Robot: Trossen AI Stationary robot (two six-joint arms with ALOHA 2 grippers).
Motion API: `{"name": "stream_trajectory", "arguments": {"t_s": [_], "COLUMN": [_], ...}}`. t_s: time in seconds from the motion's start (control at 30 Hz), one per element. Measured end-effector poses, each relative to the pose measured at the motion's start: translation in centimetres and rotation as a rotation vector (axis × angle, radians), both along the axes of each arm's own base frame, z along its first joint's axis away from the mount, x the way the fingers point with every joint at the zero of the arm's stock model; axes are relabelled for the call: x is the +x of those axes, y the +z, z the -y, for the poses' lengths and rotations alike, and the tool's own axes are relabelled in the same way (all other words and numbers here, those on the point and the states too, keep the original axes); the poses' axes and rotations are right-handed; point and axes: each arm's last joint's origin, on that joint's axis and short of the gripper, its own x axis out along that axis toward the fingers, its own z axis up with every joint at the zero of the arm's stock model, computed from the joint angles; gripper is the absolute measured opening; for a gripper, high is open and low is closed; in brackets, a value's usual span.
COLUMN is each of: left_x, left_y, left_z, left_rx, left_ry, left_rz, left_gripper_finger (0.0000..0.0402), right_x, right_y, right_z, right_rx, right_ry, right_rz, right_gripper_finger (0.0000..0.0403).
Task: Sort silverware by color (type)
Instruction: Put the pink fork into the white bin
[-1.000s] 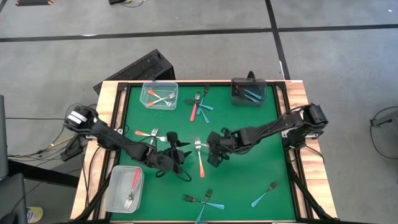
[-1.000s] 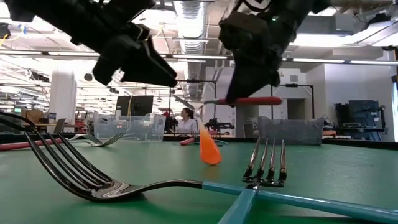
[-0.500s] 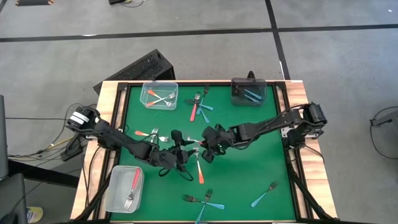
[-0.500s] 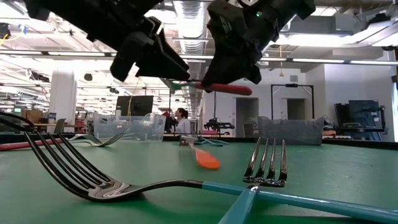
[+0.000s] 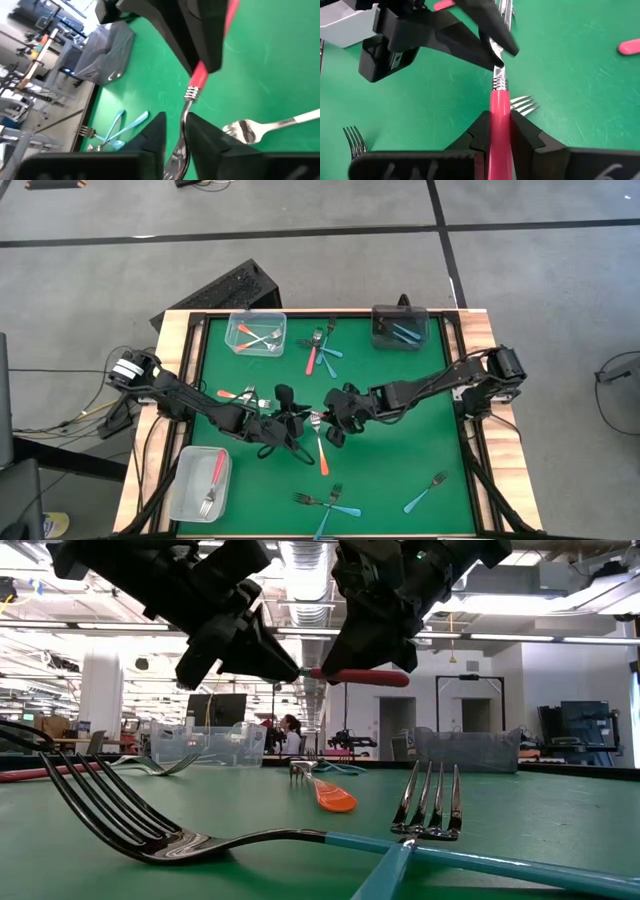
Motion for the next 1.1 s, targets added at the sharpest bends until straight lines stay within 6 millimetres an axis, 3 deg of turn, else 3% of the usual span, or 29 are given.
{"name": "stream_trajectory", "arguments": {"t_s": [0.1,0.3,0.47,0.6,0.8,0.97,1.1], "left_x": [-0.1,-0.6,-3.8,-6.6,-11.0,-13.3,-14.5], "left_y": [-0.1,-0.1,1.5,4.9,9.9,12.8,12.6], "left_z": [0.0,0.1,0.9,1.6,2.2,1.8,1.8], "left_rx": [-0.012,-0.008,0.059,-0.107,-0.505,-0.768,-0.867], "left_ry": [-0.006,0.000,-0.100,-0.219,-0.481,-0.407,-0.333], "left_rz": [-0.013,-0.059,-0.331,-0.478,-0.776,-0.922,-1.099], "left_gripper_finger": [0.0013,0.0002,0.0001,0.0000,0.0000,0.0000,0.0000], "right_x": [0.0,0.1,-0.1,0.1,0.2,0.2,0.2], "right_y": [0.1,0.2,0.1,0.1,0.2,0.2,0.2], "right_z": [-0.1,-0.3,-0.5,-0.4,0.1,0.2,0.4], "right_rx": [-0.002,-0.015,-0.038,-0.048,-0.073,-0.084,-0.109], "right_ry": [0.004,0.014,0.047,0.048,0.009,0.000,-0.031], "right_rz": [0.007,0.024,0.003,0.017,0.023,0.024,0.028], "right_gripper_finger": [0.0065,0.0067,0.0084,0.0098,0.0102,0.0102,0.0102]}}
